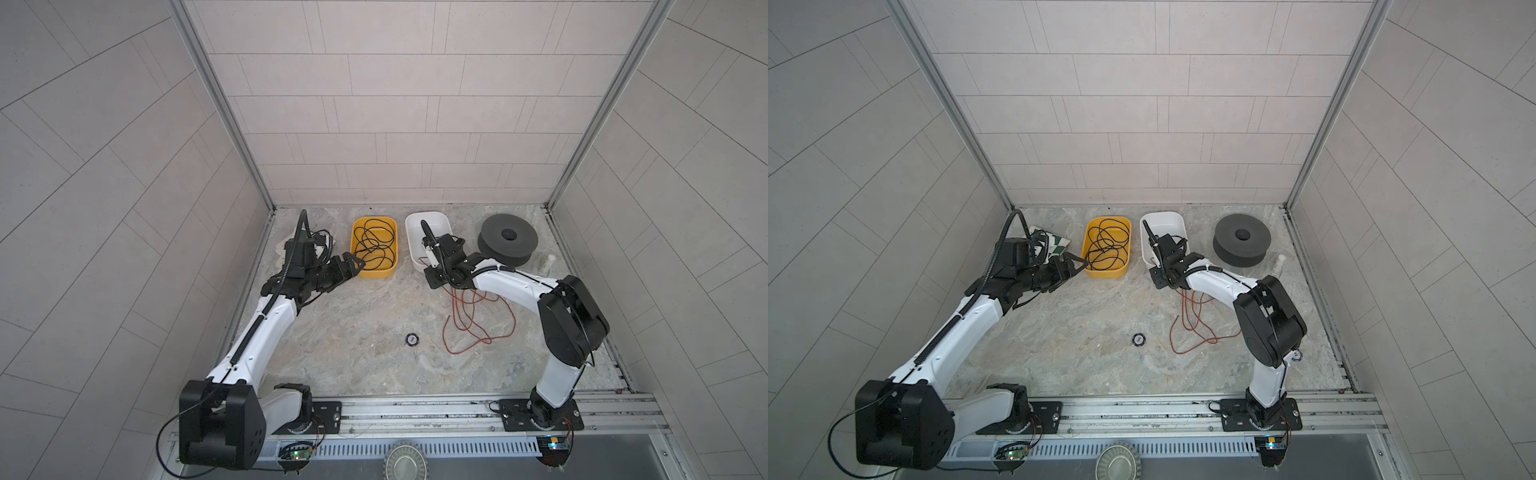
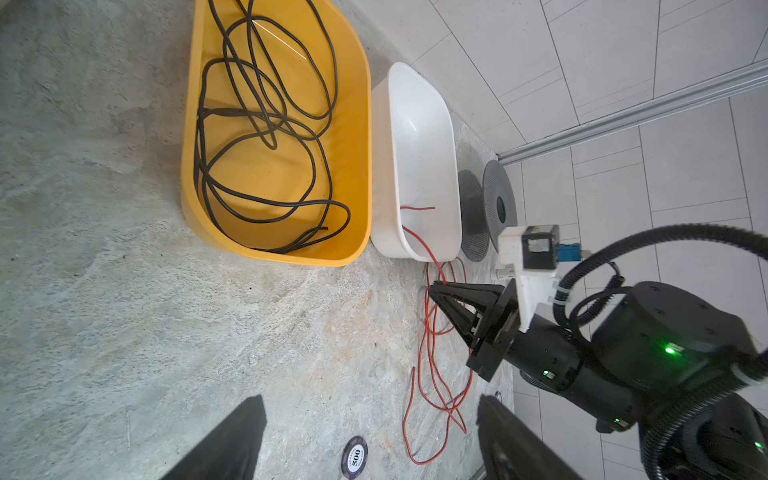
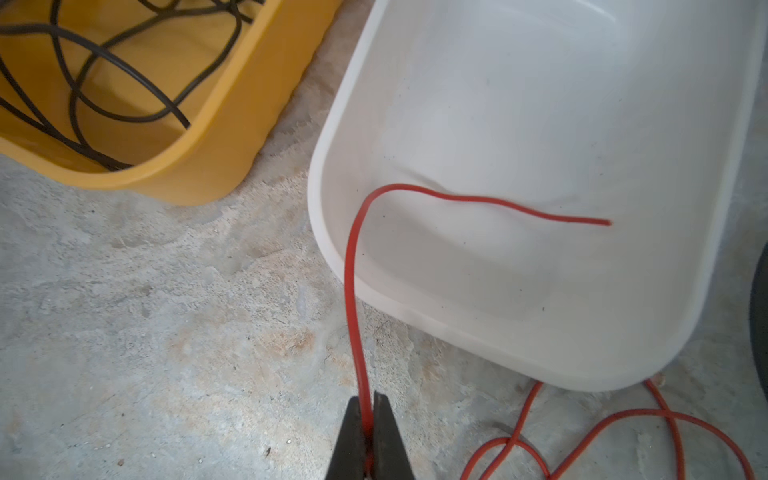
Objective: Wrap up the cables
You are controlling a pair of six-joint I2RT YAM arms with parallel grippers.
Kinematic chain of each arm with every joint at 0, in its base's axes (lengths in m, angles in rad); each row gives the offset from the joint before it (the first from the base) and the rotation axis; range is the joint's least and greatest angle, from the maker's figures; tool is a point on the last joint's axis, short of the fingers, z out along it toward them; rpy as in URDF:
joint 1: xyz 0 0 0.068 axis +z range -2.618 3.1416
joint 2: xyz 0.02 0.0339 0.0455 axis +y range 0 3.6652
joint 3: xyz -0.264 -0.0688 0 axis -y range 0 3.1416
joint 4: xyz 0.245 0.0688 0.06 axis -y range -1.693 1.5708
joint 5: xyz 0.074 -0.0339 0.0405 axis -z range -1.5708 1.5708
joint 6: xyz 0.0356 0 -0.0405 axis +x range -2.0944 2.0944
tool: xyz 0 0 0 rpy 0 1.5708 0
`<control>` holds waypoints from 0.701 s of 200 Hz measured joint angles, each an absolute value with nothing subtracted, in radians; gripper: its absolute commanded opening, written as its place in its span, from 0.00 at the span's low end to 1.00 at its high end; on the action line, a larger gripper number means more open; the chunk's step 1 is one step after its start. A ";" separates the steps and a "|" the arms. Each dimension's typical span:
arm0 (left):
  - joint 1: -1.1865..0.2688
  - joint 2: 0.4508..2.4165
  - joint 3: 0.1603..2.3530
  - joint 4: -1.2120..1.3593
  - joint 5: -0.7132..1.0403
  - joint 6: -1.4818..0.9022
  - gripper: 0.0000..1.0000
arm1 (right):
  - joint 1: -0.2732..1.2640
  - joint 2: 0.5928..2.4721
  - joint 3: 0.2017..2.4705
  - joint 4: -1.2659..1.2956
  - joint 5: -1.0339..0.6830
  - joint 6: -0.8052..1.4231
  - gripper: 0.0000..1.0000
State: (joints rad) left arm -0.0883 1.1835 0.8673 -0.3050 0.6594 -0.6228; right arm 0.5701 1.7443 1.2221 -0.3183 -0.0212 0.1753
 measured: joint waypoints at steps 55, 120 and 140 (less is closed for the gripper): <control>-0.089 1.189 0.881 -0.305 0.716 -0.736 0.85 | 0.638 1.526 1.140 -0.258 -0.087 0.097 0.00; -0.091 1.151 0.793 -0.101 0.818 -1.066 0.84 | 0.717 1.440 1.099 -0.157 -0.160 0.054 0.00; -0.092 1.139 0.743 -0.033 0.829 -1.176 0.84 | 0.743 1.440 1.102 -0.134 -0.165 0.039 0.00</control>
